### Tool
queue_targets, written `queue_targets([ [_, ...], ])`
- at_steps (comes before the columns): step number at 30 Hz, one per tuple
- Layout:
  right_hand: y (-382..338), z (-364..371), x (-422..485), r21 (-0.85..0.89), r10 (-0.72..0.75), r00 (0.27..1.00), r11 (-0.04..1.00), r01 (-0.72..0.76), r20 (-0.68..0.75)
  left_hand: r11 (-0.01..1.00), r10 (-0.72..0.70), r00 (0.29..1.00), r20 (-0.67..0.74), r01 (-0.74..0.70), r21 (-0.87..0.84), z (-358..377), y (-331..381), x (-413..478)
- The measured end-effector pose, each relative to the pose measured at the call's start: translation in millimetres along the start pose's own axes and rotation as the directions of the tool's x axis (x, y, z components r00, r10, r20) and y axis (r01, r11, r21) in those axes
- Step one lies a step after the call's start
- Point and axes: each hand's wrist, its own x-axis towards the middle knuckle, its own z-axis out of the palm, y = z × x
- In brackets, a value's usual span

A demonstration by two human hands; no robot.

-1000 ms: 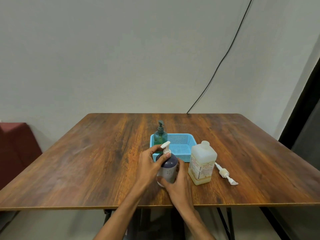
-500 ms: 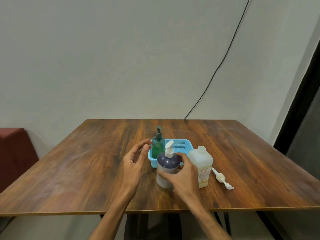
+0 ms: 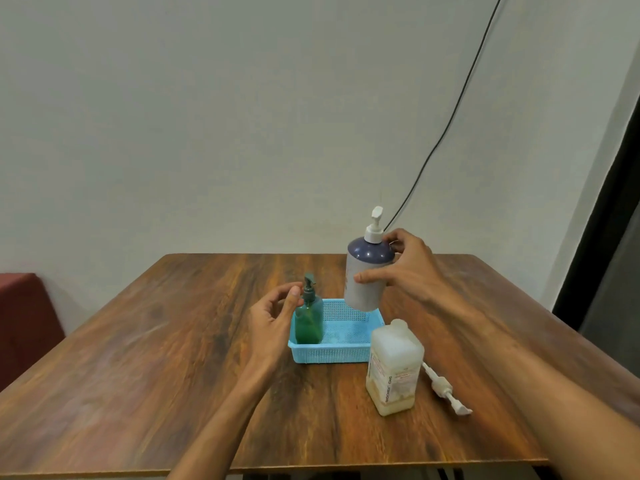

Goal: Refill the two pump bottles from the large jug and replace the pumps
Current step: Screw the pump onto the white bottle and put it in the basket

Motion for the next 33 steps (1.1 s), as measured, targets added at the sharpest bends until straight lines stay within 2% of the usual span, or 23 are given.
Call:
queue_targets([
  [3, 24, -3, 28, -0.019, 0.052, 0.996, 0.999, -0.051, 0.074, 0.998, -0.020, 1.000, -0.004, 0.020, 0.052, 5, -12, 12],
  [9, 76, 10, 59, -0.054, 0.109, 0.973, 0.993, -0.100, 0.203, 0.983, -0.052, 0.994, -0.097, 0.068, 0.170, 6, -40, 32],
  [14, 113, 28, 67, -0.121, 0.113, 0.956, 0.989, -0.082, 0.272, 0.967, -0.065, 0.989, -0.129, 0.095, 0.237, -2, -60, 41],
  [24, 144, 50, 67, -0.204, 0.105, 0.937, 0.978, -0.037, 0.334, 0.952, -0.100, 0.987, -0.128, 0.132, 0.277, 1, -80, 46],
  [33, 151, 61, 64, -0.215, 0.131, 0.930, 0.975, -0.058, 0.344, 0.942, -0.116, 0.986, -0.119, 0.148, 0.302, -6, -87, 47],
])
